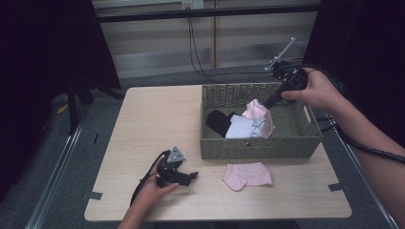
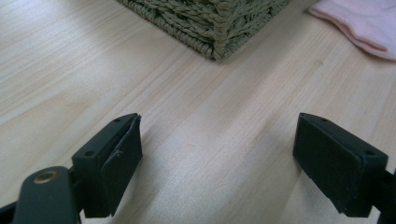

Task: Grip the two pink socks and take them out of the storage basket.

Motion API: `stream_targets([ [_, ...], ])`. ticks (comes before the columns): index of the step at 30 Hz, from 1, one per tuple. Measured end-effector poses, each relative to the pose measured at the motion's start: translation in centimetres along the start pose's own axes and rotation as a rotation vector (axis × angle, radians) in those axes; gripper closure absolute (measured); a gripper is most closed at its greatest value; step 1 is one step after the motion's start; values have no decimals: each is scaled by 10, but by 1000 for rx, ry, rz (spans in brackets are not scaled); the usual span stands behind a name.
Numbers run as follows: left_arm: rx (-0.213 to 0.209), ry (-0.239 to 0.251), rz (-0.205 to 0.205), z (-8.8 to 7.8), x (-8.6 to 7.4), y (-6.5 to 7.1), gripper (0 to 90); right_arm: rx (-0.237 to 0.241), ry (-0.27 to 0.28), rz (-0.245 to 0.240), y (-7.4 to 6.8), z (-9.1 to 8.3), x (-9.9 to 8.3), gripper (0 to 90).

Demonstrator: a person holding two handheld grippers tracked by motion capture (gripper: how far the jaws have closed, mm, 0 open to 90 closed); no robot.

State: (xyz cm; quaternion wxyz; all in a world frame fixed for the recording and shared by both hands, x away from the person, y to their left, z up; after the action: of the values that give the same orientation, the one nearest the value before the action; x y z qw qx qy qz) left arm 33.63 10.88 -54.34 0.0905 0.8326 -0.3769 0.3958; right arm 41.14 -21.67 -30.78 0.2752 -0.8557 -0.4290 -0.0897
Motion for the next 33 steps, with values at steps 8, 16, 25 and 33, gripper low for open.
stream_targets([
  [8,-1,0,0,0,0,0,152,4,6,-23,-14,-10,2,886],
  [16,0,0,0,0,0,0,152,19,2,-55,-26,-12,2,886],
  [25,4,1,5,0,0,0,152,31,9,-88,-41,-17,0,886],
  [33,0,0,0,0,0,0,152,53,6,-119,-53,-13,-8,886],
])
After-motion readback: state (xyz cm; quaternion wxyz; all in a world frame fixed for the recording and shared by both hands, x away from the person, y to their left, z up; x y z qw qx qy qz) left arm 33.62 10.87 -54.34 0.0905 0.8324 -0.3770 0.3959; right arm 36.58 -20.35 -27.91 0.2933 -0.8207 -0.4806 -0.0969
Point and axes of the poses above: each handheld gripper's, and its own axes: z roughly forward along the jaws, x roughly out of its top, y roughly to its right, the point moved 5 cm from there along z, roughly forward along the jaws, and after that the axes turned 15 degrees about x, right-handed, at the moved point
